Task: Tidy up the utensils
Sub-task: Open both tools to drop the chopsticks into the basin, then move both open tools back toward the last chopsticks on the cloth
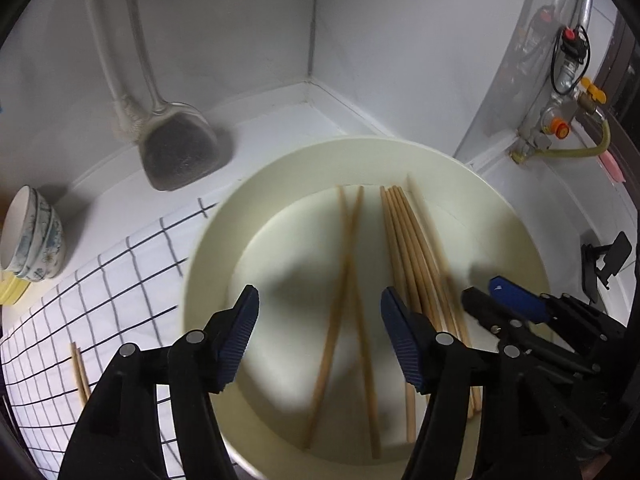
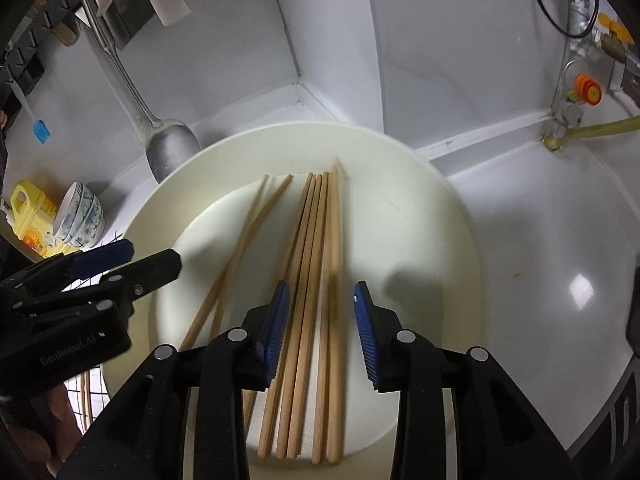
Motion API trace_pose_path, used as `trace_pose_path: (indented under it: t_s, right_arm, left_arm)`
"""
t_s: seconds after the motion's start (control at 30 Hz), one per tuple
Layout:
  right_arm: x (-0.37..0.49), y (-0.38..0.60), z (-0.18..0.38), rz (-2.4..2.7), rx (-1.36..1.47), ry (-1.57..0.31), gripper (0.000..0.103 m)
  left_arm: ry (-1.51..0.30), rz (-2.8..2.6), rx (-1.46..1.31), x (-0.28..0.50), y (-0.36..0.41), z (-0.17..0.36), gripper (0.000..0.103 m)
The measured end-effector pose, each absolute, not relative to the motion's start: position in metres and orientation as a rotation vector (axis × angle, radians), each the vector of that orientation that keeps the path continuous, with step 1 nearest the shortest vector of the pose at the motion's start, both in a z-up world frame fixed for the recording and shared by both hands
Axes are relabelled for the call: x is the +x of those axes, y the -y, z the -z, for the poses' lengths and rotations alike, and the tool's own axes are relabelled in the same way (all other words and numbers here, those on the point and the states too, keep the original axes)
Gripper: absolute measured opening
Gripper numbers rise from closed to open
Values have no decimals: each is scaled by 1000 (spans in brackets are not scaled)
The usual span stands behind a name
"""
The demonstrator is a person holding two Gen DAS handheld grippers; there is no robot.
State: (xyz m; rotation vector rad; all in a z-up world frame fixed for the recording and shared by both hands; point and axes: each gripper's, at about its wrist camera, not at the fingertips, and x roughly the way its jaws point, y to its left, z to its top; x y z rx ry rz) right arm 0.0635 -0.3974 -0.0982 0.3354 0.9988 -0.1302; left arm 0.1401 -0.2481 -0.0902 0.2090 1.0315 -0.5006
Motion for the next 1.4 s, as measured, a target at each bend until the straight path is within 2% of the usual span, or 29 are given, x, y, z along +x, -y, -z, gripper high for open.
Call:
trace_pose_path:
  t_s: [0.13,0.2,0.4,0.53,0.7,0.83,1.0,1.4]
  right_arm:
    - [55,395,92,126,332,-989,45]
    - [51,392,92,112,332,-994,45]
    - [40,381,87,105,337,-974,49]
    - [40,371,83,79,339,-970,57]
    - [39,357,77,61,313,-959,57]
    - [37,348,72,52,326,-943,64]
    - [34,325,67,30,301,-961,67]
    - [-2,229,47,48,221,-935,68]
  left_arm:
    - [-1012,463,188,136,233,80,80]
    - [-1001,444,189,133,225,76,84]
    - [-998,400,191,122,201,69,90]
    - [-992,362,179,112,180,63,95]
    - [-996,305,157,107,158,58,96]
    - [-999,262,135,104,139,54,96]
    - [-995,221,117,97,113,49,97]
    - [-989,187,81,61,2,54,97]
